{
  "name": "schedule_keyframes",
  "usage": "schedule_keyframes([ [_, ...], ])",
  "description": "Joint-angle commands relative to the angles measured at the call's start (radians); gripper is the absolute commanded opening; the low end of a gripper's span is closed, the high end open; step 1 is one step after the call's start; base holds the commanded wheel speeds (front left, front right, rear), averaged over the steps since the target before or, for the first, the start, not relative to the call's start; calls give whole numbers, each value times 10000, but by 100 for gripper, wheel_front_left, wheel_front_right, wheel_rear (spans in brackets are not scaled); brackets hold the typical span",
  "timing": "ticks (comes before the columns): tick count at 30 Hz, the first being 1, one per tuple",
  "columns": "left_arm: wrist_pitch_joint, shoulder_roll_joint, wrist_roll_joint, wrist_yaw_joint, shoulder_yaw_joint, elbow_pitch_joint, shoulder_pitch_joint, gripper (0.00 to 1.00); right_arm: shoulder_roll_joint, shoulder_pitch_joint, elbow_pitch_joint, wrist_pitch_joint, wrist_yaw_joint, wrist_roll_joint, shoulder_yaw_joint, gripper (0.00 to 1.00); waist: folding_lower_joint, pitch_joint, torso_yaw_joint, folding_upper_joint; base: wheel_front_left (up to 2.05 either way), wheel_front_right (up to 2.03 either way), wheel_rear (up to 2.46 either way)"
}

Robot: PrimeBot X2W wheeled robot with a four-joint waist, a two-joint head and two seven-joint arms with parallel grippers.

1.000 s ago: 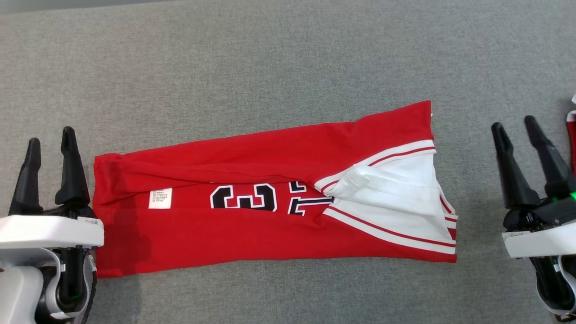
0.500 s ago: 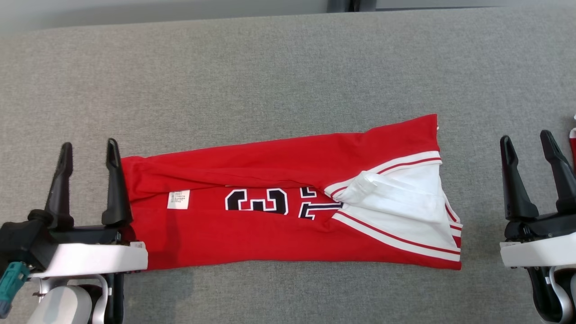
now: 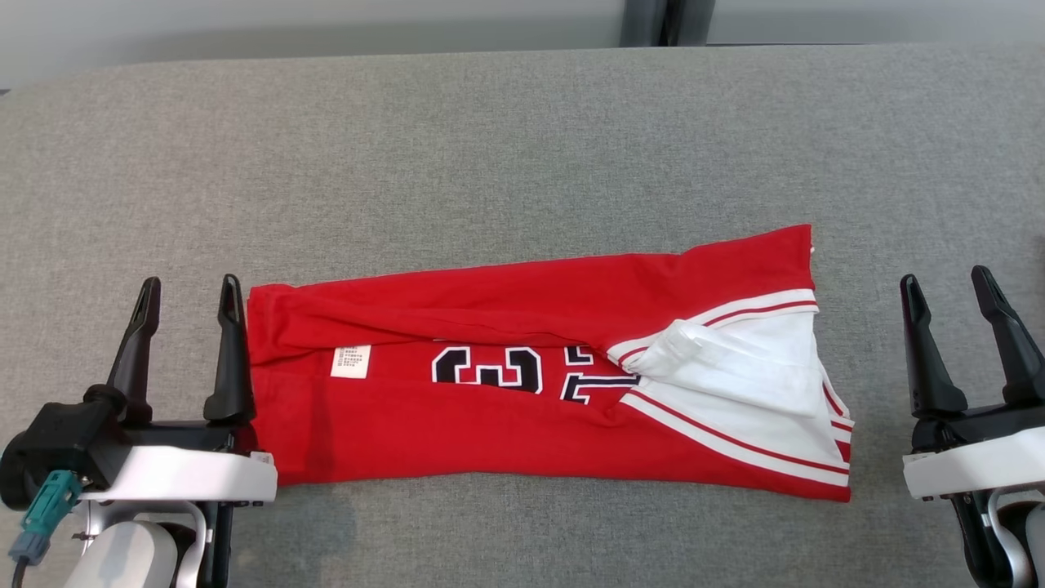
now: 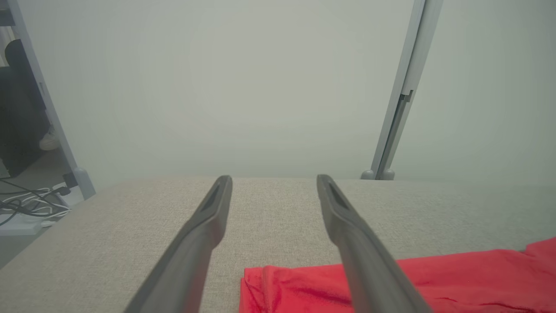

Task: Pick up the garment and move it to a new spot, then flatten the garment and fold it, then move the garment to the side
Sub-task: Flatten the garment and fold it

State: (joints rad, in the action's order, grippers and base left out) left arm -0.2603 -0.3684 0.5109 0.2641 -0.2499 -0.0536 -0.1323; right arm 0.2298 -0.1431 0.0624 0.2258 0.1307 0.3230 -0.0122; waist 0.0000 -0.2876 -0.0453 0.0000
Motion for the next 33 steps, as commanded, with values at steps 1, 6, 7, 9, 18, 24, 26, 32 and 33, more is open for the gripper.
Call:
schedule_keyframes([
  [1,-38,-63,-54,-82,39,95,-201,100,69,22,55,35,1,-14,-2,100,0,14,-33,0,0,0,0],
  [6,-39,-81,-112,-174,0,207,-293,100,254,-174,382,-104,1,14,-199,100,0,-39,-118,0,0,0,0],
  [7,-38,-81,-110,-206,-17,231,-342,100,298,-219,458,-93,1,31,-367,100,0,-65,-133,0,0,0,0],
  [9,-36,-90,-58,-304,-36,349,-524,100,516,-425,968,-144,1,154,-880,100,0,-166,-164,0,0,0,0],
  [18,-37,-13,-31,-547,-148,698,-915,100,546,-1123,3102,-161,1,922,-2789,100,0,-328,-240,0,0,0,0],
  [24,-38,39,-80,-443,-116,682,-868,100,334,-1421,4711,-567,0,1794,-3705,100,0,-393,-262,0,0,0,0],
  [26,-38,41,-88,-422,-84,643,-868,100,254,-1428,4930,-922,16,2246,-4412,59,0,-416,-274,0,0,0,0],
  [32,-39,14,-86,-332,77,528,-809,100,881,-1589,4790,-465,-2,3167,-5027,0,0,-426,-184,0,0,0,0],
  [33,-39,6,-92,-325,107,513,-789,100,1027,-1639,4719,-283,-5,3215,-4890,0,0,-426,-153,0,0,0,0],
])
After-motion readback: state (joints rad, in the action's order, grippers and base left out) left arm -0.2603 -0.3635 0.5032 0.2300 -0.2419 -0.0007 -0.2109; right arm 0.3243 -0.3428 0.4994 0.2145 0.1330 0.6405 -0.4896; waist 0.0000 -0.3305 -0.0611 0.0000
